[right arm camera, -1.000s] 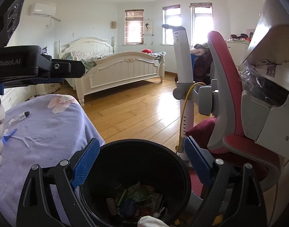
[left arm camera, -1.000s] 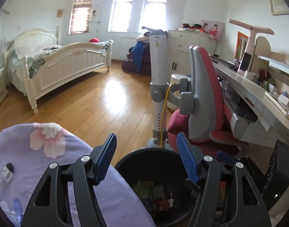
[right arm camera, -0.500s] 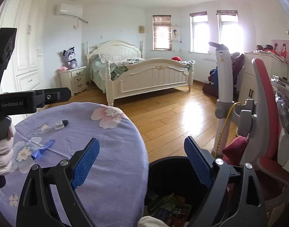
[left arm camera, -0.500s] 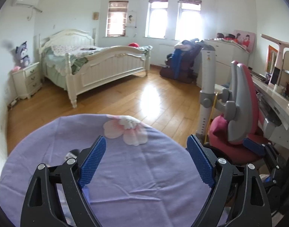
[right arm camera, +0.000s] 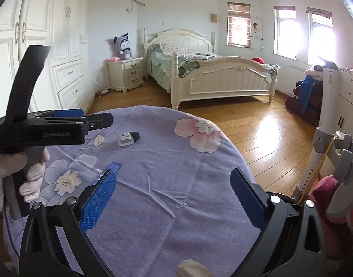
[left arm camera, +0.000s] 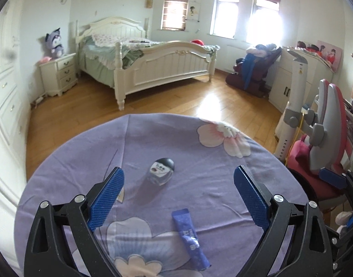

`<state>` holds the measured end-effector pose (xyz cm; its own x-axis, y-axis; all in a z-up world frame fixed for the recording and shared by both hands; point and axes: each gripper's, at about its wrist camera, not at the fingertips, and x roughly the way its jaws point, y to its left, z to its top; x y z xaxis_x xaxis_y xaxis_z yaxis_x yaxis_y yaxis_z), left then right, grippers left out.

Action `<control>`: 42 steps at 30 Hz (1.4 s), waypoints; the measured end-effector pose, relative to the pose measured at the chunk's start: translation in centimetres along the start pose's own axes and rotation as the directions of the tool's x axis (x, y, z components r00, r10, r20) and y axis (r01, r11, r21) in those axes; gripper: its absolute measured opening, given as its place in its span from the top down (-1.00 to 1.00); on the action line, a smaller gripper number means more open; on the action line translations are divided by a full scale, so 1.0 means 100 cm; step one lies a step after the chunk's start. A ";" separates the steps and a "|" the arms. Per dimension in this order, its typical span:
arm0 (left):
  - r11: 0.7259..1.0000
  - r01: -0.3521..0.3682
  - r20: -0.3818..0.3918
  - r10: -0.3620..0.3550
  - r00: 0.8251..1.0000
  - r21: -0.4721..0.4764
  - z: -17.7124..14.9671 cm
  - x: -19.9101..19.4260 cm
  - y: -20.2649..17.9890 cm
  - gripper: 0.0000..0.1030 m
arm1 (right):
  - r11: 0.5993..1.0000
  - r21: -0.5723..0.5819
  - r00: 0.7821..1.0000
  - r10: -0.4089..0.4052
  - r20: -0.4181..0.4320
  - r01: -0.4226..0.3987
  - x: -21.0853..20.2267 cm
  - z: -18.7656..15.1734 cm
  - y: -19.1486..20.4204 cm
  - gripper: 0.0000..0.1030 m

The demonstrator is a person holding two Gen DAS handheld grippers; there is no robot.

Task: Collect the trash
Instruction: 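Grasp the white eye-drop bottle with the left tool while the right tool grasps the blue sachet, then carry the eye-drop bottle and blue sachet over the black bin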

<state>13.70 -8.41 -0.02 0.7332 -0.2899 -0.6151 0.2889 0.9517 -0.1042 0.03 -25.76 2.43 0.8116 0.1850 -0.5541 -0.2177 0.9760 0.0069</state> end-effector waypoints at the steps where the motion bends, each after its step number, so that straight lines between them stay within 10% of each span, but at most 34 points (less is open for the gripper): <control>1: 1.000 0.004 -0.018 -0.005 1.000 -0.019 0.000 0.005 0.011 -0.83 | 1.000 -0.010 1.000 0.016 -0.014 -0.016 0.004 0.001 0.005 -0.90; 12: 0.997 0.077 -0.146 -0.078 0.986 -0.010 0.000 0.071 0.036 -0.80 | 0.968 -0.044 0.945 0.228 -0.235 -0.245 0.066 0.005 0.068 -0.43; 20: 0.998 0.033 -0.241 -0.021 0.970 0.049 0.006 0.117 0.030 -0.21 | 0.966 -0.028 0.897 0.227 -0.380 -0.257 0.111 -0.001 0.085 0.11; 27: 0.998 0.024 -0.234 -0.011 0.972 0.053 0.006 0.124 0.033 0.19 | 0.972 -0.067 0.910 0.185 -0.370 -0.225 0.117 -0.003 0.089 0.68; 35: 1.000 0.012 -0.177 -0.008 0.984 0.024 0.005 0.098 0.033 0.20 | 0.976 -0.004 0.919 0.202 -0.339 -0.216 0.100 -0.004 0.062 0.70; 42: 0.998 0.041 -0.044 -0.039 0.998 0.049 0.016 0.032 -0.007 0.19 | 0.989 0.052 0.977 0.148 -0.152 -0.142 0.054 0.000 0.023 0.70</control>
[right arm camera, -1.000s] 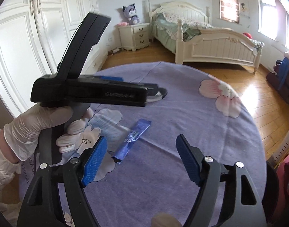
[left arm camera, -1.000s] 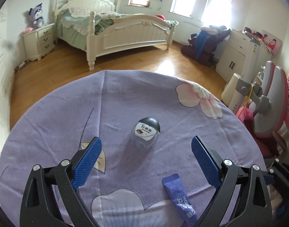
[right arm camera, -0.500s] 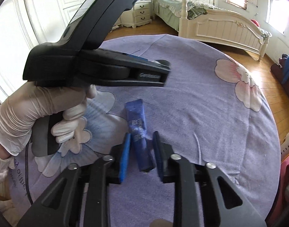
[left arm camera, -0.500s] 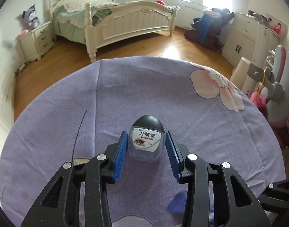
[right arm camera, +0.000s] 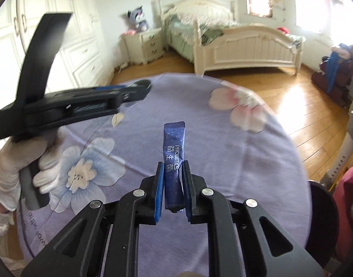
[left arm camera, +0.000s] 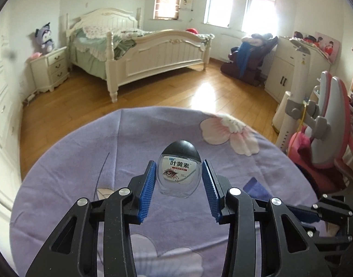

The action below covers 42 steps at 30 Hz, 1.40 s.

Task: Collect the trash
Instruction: 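Carry the eye-drop bottle and blue sachet over the black bin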

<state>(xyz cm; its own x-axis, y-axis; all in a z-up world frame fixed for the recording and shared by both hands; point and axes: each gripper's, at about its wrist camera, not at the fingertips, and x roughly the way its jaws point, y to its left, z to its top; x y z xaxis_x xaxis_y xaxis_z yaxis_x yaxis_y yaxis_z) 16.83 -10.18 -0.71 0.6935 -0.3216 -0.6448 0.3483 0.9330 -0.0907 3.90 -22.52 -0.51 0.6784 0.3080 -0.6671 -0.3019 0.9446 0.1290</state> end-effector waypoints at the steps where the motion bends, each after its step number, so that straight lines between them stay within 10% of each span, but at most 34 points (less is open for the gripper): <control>1: 1.000 0.007 0.023 -0.008 1.000 0.010 0.002 -0.010 -0.010 0.19 | 1.000 0.012 0.999 -0.016 0.036 0.016 -0.010 -0.002 -0.007 0.70; 10: 0.985 0.151 0.134 -0.162 0.978 0.088 0.014 -0.056 -0.115 0.19 | 0.966 0.105 0.921 -0.257 0.293 0.237 -0.090 -0.018 -0.065 0.70; 17: 0.943 0.303 0.086 -0.316 0.945 0.137 0.002 -0.040 -0.192 0.19 | 0.901 0.176 0.847 -0.432 0.309 0.396 -0.123 -0.052 -0.111 0.70; 26: 0.897 0.415 -0.019 -0.417 0.909 0.154 -0.019 0.001 -0.257 0.19 | 0.862 0.220 0.834 -0.501 0.232 0.456 -0.130 -0.084 -0.163 0.70; 42: 0.878 0.445 -0.086 -0.436 0.896 0.177 -0.022 0.027 -0.283 0.19 | 0.843 0.243 0.839 -0.521 0.154 0.479 -0.118 -0.104 -0.182 0.63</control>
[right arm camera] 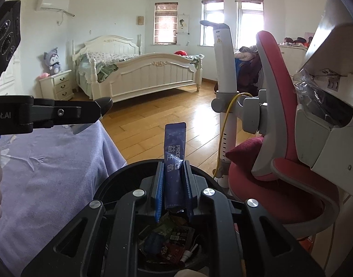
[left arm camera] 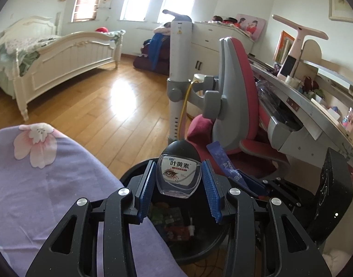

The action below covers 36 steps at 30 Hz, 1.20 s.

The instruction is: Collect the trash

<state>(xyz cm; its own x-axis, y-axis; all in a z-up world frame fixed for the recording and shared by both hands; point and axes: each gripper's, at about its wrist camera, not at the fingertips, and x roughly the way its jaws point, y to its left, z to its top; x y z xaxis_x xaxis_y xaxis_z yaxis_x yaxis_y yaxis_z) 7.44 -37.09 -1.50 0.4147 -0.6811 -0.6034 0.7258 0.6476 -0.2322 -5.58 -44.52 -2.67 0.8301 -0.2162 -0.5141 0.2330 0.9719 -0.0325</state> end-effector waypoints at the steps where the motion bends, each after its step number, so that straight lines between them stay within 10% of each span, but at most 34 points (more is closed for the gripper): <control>1: 1.000 -0.006 0.000 0.006 1.000 0.009 0.001 0.000 -0.002 0.02 | 1.000 -0.003 1.000 0.002 -0.013 -0.002 0.002 -0.001 0.000 0.53; 4: 0.999 -0.030 0.050 0.029 0.998 0.025 0.003 -0.009 -0.005 -0.64 | 1.000 -0.021 1.000 -0.012 -0.011 0.012 -0.001 -0.003 0.003 -0.12; 7: 0.998 -0.047 0.095 0.044 0.995 0.032 0.006 -0.027 -0.004 -0.85 | 1.000 -0.024 1.000 -0.003 -0.007 0.003 -0.006 -0.004 0.007 -0.27; 16: 0.962 -0.274 0.170 0.273 0.947 -0.020 -0.006 -0.102 0.038 -0.90 | 0.996 -0.010 0.995 0.094 0.031 -0.094 -0.025 0.017 0.039 -0.70; 20: 0.888 -0.448 0.213 0.460 0.862 -0.105 -0.032 -0.152 0.078 -0.90 | 0.980 -0.046 0.978 0.198 0.067 -0.195 -0.035 0.041 0.081 -0.85; 28: 0.651 -0.684 0.204 0.757 0.621 -0.331 -0.088 -0.241 0.152 -0.90 | 0.933 -0.135 0.924 0.351 0.150 -0.333 -0.045 0.070 0.186 -0.89; 36: 0.545 -0.725 0.182 0.834 0.522 -0.420 -0.114 -0.269 0.181 -0.90 | 0.920 -0.178 0.883 0.386 0.266 -0.349 -0.047 0.059 0.235 -0.89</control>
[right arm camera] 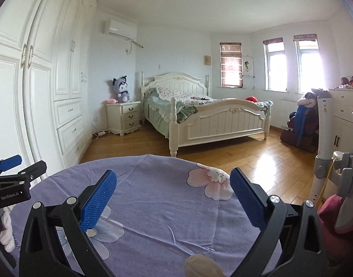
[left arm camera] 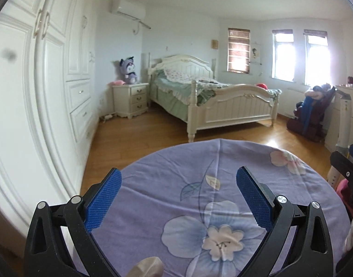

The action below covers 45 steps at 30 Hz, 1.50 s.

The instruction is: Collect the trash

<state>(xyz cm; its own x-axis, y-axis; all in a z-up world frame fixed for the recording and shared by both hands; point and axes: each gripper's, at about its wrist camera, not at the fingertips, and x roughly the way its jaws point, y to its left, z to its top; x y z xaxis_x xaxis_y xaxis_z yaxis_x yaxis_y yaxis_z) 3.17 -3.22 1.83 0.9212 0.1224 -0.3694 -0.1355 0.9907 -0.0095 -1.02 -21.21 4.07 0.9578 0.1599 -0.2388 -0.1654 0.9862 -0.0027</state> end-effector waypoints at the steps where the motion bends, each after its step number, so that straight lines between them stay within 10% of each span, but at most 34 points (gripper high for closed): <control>1: 1.000 0.000 0.005 0.000 1.000 -0.002 -0.001 0.001 0.001 -0.90 | 1.000 -0.005 1.000 -0.011 0.019 0.011 -0.001 -0.002 0.001 -0.89; 45: 0.996 0.092 -0.014 -0.092 0.996 0.014 -0.015 0.009 -0.005 -0.90 | 0.991 0.085 0.994 -0.103 0.045 0.099 -0.003 -0.011 -0.015 -0.89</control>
<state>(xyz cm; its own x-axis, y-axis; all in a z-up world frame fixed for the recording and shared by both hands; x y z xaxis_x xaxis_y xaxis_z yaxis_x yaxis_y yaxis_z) 3.51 -3.69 0.06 0.9247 0.0299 -0.3796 -0.0449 0.9985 -0.0308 -1.29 -22.76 3.07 0.9794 0.0591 -0.1929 -0.0492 0.9972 0.0557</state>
